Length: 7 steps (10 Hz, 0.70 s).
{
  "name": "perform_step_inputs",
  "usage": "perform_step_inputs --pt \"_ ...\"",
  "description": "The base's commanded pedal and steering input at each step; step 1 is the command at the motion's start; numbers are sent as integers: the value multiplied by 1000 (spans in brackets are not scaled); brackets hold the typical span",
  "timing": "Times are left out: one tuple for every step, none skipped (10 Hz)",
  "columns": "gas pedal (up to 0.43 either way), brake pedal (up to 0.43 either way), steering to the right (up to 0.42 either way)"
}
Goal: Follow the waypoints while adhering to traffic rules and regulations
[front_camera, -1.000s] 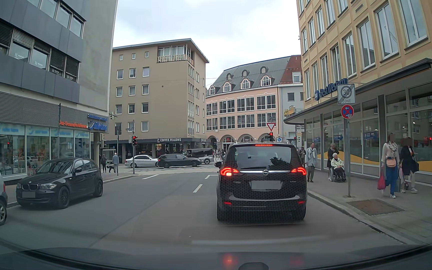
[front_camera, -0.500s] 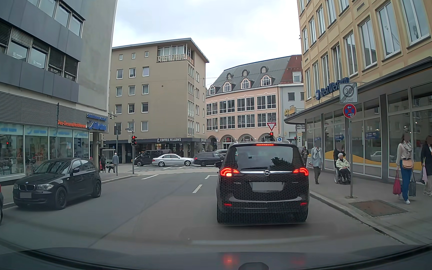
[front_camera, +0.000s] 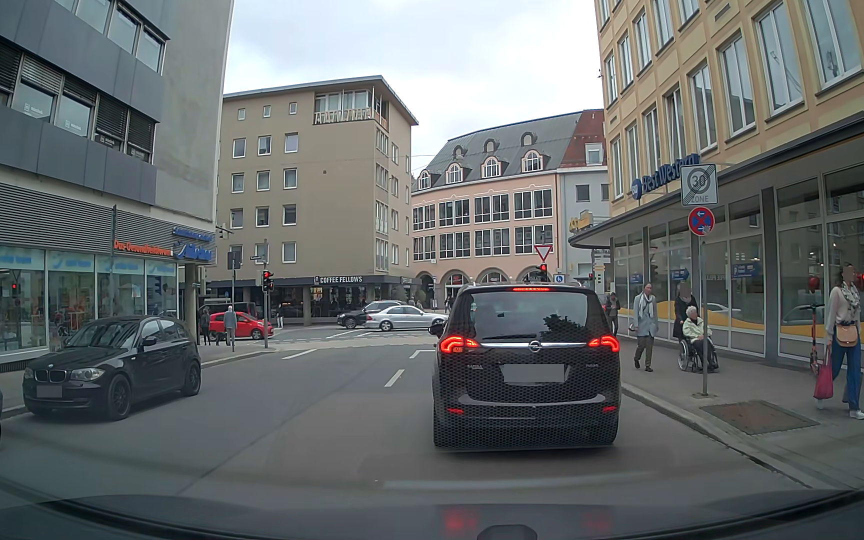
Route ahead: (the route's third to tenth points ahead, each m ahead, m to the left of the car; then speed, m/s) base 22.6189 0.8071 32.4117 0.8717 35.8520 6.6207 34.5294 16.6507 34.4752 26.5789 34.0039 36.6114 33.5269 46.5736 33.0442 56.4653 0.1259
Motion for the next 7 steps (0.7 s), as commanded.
perform_step_inputs --pt "0 171 -5" --pt "0 171 -6" --pt "0 171 -6" --pt "0 171 -6" --pt "0 171 -6" --pt "0 177 -6" --pt "0 177 -6"
